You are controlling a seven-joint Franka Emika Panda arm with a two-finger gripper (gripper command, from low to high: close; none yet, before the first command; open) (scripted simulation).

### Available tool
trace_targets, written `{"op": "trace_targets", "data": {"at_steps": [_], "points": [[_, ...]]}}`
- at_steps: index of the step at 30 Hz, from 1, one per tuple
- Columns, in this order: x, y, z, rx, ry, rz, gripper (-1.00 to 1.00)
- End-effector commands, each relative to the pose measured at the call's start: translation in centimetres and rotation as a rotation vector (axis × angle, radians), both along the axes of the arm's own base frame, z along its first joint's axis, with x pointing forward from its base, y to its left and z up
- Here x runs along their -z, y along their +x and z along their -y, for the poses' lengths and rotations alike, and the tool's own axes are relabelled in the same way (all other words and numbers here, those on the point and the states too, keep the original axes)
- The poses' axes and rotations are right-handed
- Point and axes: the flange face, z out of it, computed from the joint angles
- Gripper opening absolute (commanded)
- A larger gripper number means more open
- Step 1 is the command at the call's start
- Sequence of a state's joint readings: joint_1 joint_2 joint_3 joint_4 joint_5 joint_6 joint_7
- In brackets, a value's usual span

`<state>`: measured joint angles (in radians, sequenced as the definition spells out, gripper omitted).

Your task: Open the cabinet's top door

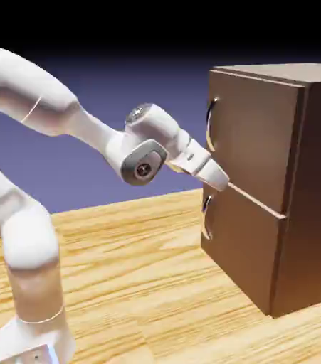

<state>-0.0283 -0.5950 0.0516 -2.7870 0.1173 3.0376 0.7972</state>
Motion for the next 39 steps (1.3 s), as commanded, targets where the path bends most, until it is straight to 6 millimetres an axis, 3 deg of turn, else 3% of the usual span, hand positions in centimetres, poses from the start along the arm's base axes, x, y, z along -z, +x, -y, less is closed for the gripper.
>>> {"op": "trace_targets", "data": {"at_steps": [1, 12, 21, 30, 39], "points": [[-0.7, 0.0, 0.1, 0.038, 0.04, 0.018, 0.0], [-8.0, -1.2, 0.3, 0.39, 0.508, 0.212, 0.0], [-12.0, -2.8, -1.2, 0.597, 0.918, 0.346, 0.0], [-14.0, -4.0, -4.2, 0.738, 1.341, 0.431, 0.0], [-13.7, -4.3, -8.4, 0.833, 1.767, 0.447, 0.0]]}}
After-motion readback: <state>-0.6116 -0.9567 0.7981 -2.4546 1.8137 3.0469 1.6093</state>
